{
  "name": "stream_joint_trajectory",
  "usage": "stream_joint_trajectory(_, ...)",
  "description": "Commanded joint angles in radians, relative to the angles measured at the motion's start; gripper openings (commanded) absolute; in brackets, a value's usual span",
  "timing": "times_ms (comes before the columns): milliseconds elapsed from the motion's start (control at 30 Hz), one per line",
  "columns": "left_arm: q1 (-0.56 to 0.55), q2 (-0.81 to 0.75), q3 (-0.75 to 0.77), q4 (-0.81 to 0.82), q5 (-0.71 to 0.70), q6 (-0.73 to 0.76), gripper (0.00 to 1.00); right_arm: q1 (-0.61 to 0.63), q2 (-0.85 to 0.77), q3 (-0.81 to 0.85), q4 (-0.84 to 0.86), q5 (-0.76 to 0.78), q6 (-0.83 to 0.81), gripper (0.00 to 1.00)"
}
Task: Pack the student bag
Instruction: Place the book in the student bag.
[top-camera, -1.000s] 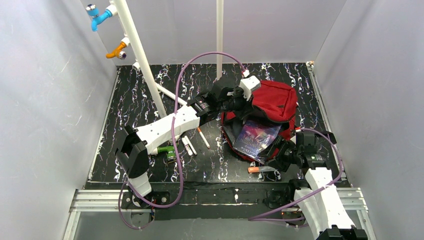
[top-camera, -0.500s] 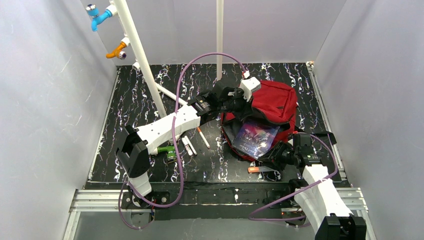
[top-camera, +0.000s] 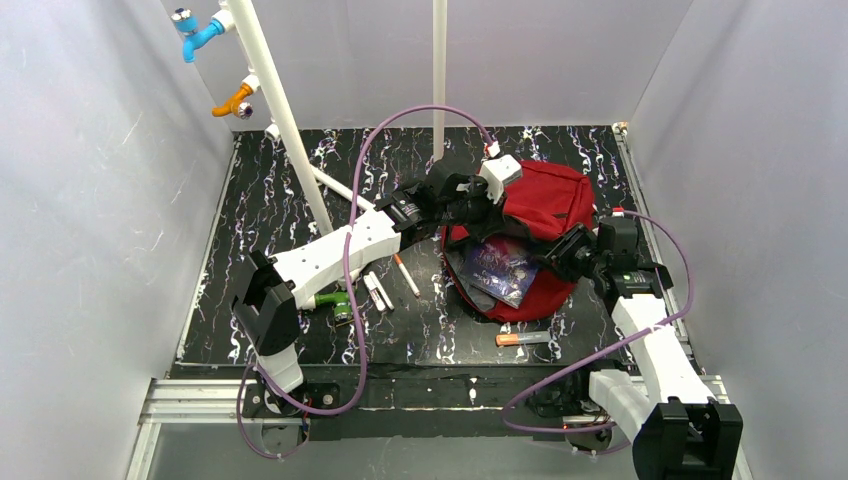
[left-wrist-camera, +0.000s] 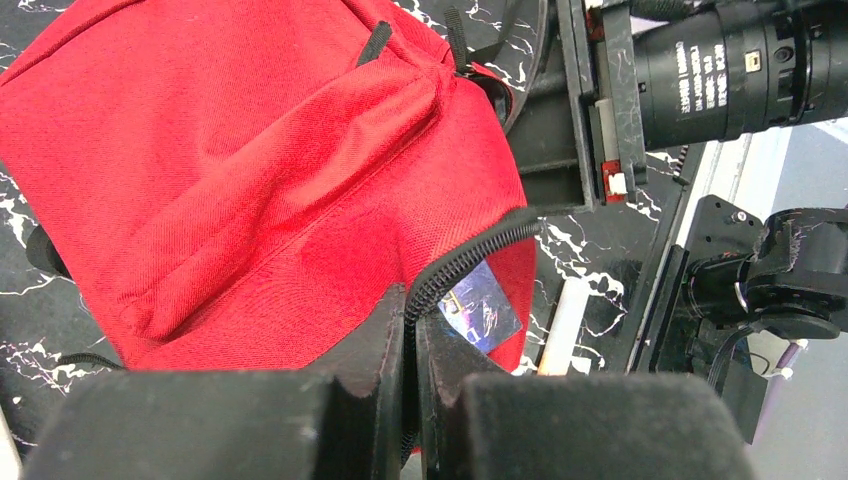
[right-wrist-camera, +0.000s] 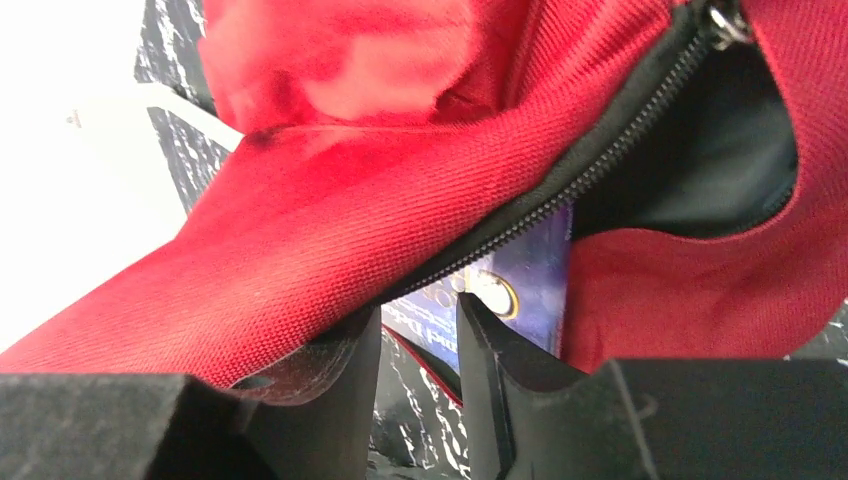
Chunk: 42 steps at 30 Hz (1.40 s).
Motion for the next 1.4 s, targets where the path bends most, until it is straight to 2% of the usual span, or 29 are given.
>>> stream_joint_trajectory(0, 0.006, -0.030, 0.025, -0.007, -0.009, 0.013, 0.00, -0.003, -0.011, -0.045, -0.087, -0.047, -0.052, 0.43)
stream_joint_trajectory(100, 0.008, -0.035, 0.021, -0.013, -0.006, 0.020, 0.00, -0.003, -0.057, -0.086, -0.185, -0.142, -0.134, 0.47)
stream_joint_trajectory(133, 0.007, -0.036, 0.021, -0.013, -0.006, 0.020, 0.00, -0.001, -0.076, -0.097, -0.219, -0.167, -0.172, 0.51)
stream_joint_trajectory(233, 0.010, -0.035, 0.022, -0.007, -0.003, 0.019, 0.00, 0.009, -0.156, -0.129, -0.315, -0.168, -0.272, 0.65)
stream_joint_trajectory(333, 0.010, -0.030, 0.028, -0.003, 0.004, 0.015, 0.00, 0.032, -0.206, -0.186, -0.331, -0.161, -0.290, 0.68)
stream_joint_trajectory(467, 0.009, -0.026, 0.037, -0.007, 0.006, 0.012, 0.00, 0.061, -0.182, -0.229, -0.270, -0.151, -0.270, 0.62)
stream_joint_trajectory(567, 0.010, -0.025, 0.035, -0.009, 0.006, 0.009, 0.00, 0.118, -0.122, -0.220, -0.196, -0.110, -0.254, 0.50)
stream_joint_trajectory(667, 0.010, -0.024, 0.034, -0.013, 0.003, 0.006, 0.00, 0.223, -0.038, -0.222, -0.091, -0.056, -0.208, 0.50)
stream_joint_trajectory(767, 0.010, -0.025, 0.036, -0.013, 0.004, -0.002, 0.00, 0.330, 0.004, -0.211, -0.030, 0.066, -0.158, 0.48)
stream_joint_trajectory(833, 0.010, -0.024, 0.040, -0.016, 0.006, -0.006, 0.00, 0.344, -0.008, -0.206, -0.036, 0.162, -0.109, 0.41)
stream_joint_trajectory(900, 0.010, -0.027, 0.039, -0.018, 0.006, -0.007, 0.00, 0.345, -0.036, -0.213, -0.011, 0.241, -0.064, 0.29)
stream_joint_trajectory(1000, 0.010, -0.028, 0.039, -0.022, 0.001, -0.005, 0.00, 0.345, -0.063, -0.233, 0.112, 0.301, -0.032, 0.23)
stream_joint_trajectory(1133, 0.009, -0.033, 0.047, -0.033, -0.006, -0.005, 0.00, 0.344, -0.038, -0.184, 0.157, 0.453, -0.032, 0.23)
stream_joint_trajectory(1267, 0.009, -0.047, 0.027, -0.025, -0.016, -0.008, 0.00, 0.342, -0.033, -0.171, 0.270, 0.524, -0.017, 0.23)
stream_joint_trajectory(1333, 0.010, -0.052, 0.021, -0.033, -0.020, -0.007, 0.00, 0.342, -0.043, -0.153, 0.294, 0.563, -0.016, 0.26)
stream_joint_trajectory(1367, 0.010, -0.056, 0.018, -0.036, -0.024, -0.005, 0.00, 0.342, -0.042, -0.144, 0.300, 0.586, -0.020, 0.32)
